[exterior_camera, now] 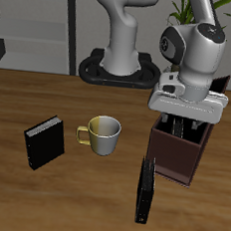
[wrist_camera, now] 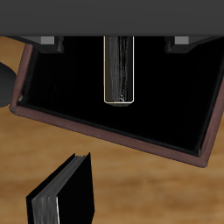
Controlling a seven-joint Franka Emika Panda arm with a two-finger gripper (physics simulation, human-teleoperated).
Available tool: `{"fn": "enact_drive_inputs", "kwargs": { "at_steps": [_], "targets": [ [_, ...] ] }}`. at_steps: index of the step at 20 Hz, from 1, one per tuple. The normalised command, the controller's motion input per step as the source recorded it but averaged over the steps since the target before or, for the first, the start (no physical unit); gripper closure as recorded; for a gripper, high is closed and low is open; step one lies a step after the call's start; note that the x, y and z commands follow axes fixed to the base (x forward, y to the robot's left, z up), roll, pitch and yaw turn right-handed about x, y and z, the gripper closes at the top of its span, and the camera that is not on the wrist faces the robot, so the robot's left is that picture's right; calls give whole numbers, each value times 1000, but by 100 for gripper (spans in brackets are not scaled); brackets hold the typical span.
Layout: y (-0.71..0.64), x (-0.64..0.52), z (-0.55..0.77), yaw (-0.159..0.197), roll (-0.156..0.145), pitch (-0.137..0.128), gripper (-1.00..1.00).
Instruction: Place the yellow book into the left desk caddy's right compartment
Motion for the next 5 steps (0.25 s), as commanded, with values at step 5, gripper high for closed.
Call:
{"fn": "enact_drive_inputs", "kwargs": {
  "at_steps": [5],
  "targets": [
    [-58, -31, 91, -5, -2, -12, -100]
  ]
}}
